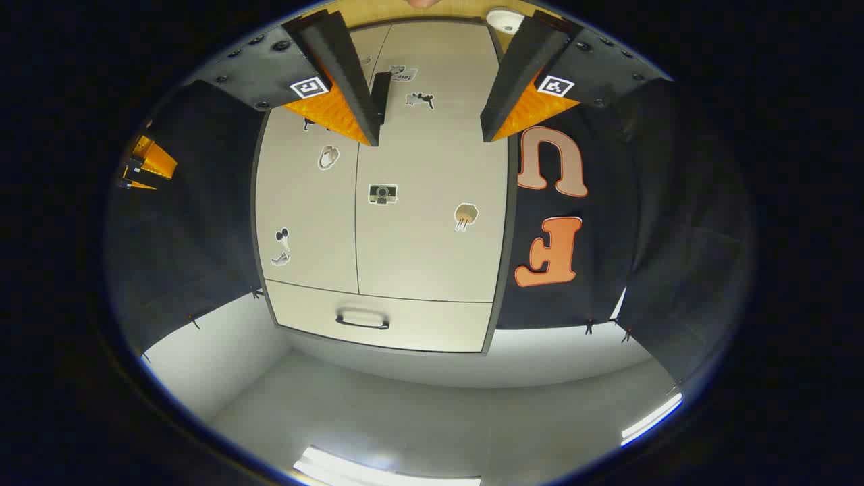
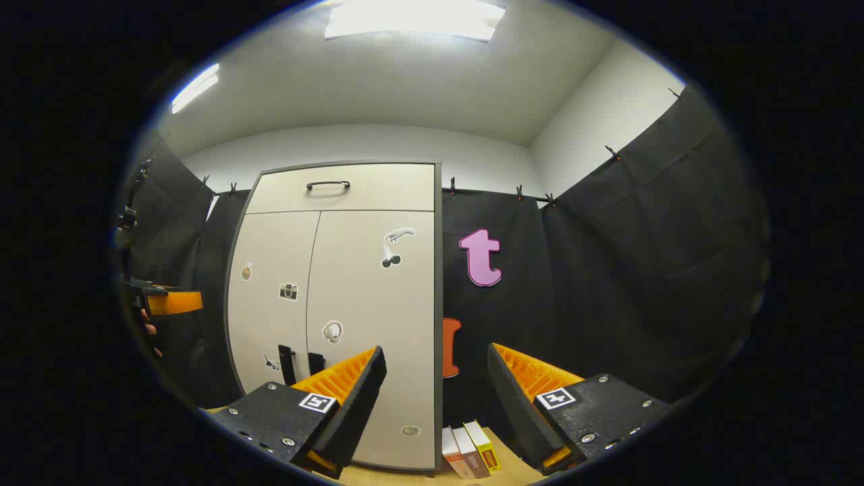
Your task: Open the right door of the double-door shoe cabinet with the right hand, and open the left door with the left hand.
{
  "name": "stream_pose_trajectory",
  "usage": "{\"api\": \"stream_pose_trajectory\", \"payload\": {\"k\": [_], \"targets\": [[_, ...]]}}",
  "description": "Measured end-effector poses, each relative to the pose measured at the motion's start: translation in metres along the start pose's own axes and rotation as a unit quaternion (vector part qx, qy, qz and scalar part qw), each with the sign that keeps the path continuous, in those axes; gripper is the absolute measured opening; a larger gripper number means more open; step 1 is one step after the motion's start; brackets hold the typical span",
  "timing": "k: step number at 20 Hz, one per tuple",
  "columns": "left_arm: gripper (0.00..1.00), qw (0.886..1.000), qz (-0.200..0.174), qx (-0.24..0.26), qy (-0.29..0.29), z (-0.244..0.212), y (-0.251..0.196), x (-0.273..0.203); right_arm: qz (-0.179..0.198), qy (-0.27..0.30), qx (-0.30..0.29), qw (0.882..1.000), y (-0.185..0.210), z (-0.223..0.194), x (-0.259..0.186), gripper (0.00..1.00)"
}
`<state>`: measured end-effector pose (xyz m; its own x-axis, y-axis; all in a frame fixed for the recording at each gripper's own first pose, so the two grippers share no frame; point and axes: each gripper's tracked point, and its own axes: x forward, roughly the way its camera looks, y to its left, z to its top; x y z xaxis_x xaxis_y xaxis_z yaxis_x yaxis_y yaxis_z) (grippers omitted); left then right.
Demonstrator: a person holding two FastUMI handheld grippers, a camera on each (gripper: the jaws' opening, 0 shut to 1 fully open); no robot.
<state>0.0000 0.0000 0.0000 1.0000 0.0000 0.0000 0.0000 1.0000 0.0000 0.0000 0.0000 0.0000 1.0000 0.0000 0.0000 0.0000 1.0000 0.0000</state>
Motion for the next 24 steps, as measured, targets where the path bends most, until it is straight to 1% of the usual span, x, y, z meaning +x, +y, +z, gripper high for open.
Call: {"api": "stream_pose_trajectory", "payload": {"k": [2, 4, 7, 10, 15, 19, 20, 22, 24], "targets": [[0.96, 1.000, -0.002, -0.004, 0.001, 0.000, -0.001, -0.001, -0.006, 0.018, 0.007, 1.000, -0.005, -0.009, 0.001, 0.92], [0.96, 1.000, -0.004, -0.003, 0.003, 0.000, -0.001, -0.001, -0.009, 0.031, -0.003, 0.999, -0.006, -0.012, 0.002, 0.92], [0.95, 1.000, -0.009, 0.000, 0.002, 0.003, -0.004, -0.003, -0.024, 0.025, -0.042, 0.999, -0.009, -0.005, 0.004, 0.92], [0.96, 1.000, -0.010, -0.004, 0.001, 0.005, -0.004, -0.004, -0.025, 0.014, -0.062, 0.998, -0.002, 0.002, 0.005, 0.92], [0.97, 1.000, -0.004, -0.022, 0.007, 0.000, 0.005, -0.009, -0.008, 0.027, -0.044, 0.999, 0.009, -0.003, 0.007, 0.92], [0.95, 1.000, 0.002, -0.021, 0.001, 0.003, 0.013, -0.017, -0.012, 0.036, -0.041, 0.998, 0.011, -0.010, 0.007, 0.93], [0.97, 1.000, 0.001, -0.026, 0.002, 0.002, 0.014, -0.020, -0.012, 0.036, -0.041, 0.998, 0.014, -0.012, 0.006, 0.93], [0.96, 1.000, 0.001, -0.028, 0.003, -0.001, 0.017, -0.025, -0.007, 0.042, -0.037, 0.998, 0.022, -0.017, 0.008, 0.93], [0.96, 1.000, 0.009, -0.022, 0.008, -0.005, 0.028, -0.028, 0.000, 0.051, -0.033, 0.998, 0.031, -0.023, 0.011, 0.93]]}}
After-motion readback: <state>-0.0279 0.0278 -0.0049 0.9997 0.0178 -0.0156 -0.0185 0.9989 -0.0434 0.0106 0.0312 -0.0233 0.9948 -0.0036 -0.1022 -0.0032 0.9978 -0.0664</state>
